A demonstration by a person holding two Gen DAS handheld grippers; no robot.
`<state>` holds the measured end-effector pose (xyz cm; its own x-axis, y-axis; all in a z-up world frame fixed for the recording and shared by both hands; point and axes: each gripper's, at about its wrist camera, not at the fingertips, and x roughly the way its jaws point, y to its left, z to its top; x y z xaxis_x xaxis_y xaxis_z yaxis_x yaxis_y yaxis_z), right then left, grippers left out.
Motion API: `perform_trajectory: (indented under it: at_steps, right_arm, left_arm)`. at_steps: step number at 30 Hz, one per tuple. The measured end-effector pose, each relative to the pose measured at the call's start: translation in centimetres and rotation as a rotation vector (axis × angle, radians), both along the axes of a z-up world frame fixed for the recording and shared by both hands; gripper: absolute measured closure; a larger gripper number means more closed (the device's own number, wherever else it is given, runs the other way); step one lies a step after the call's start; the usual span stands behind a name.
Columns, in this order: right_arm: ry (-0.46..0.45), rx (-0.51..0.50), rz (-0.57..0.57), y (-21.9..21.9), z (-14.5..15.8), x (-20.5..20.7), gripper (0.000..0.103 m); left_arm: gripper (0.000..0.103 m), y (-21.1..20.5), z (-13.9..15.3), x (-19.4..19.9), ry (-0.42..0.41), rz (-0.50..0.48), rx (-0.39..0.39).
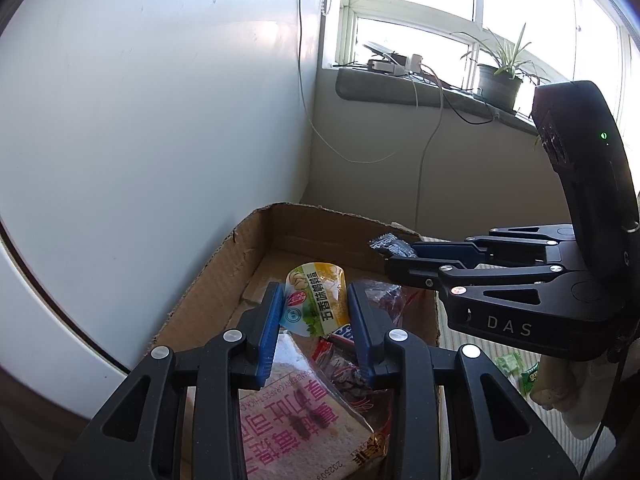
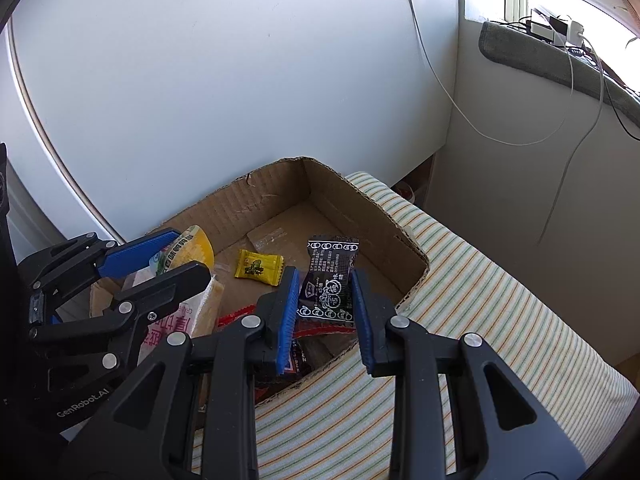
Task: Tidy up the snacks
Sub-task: 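Open left tool over the box while right tool drops the dark candy in, then move both tools back toward the green and pink candies on the bedspread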
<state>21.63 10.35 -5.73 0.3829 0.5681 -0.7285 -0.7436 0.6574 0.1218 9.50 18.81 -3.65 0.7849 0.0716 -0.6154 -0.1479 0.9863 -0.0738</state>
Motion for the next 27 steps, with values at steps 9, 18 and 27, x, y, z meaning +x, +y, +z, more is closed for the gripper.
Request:
perform_trajectory:
  at_steps: [9, 18, 27]
  right_arm:
    - [-0.013, 0.0, -0.012, -0.2, 0.0, 0.1, 0.069]
    - [-0.076, 0.003, -0.049, -1.2, 1.2, -0.2, 0.018]
    - [-0.1, -0.006, -0.069, -1.7, 2.0, -0.8, 0.01]
  left_arm:
    - [0.064, 0.1, 0.1, -0.1, 0.002, 0.011, 0.006]
    - [0.036, -0.1, 0.4, -0.5, -0.003, 0.034, 0.031]
    - [0.022, -0.1, 0.5, -1.0, 0.01, 0.072, 0.04]
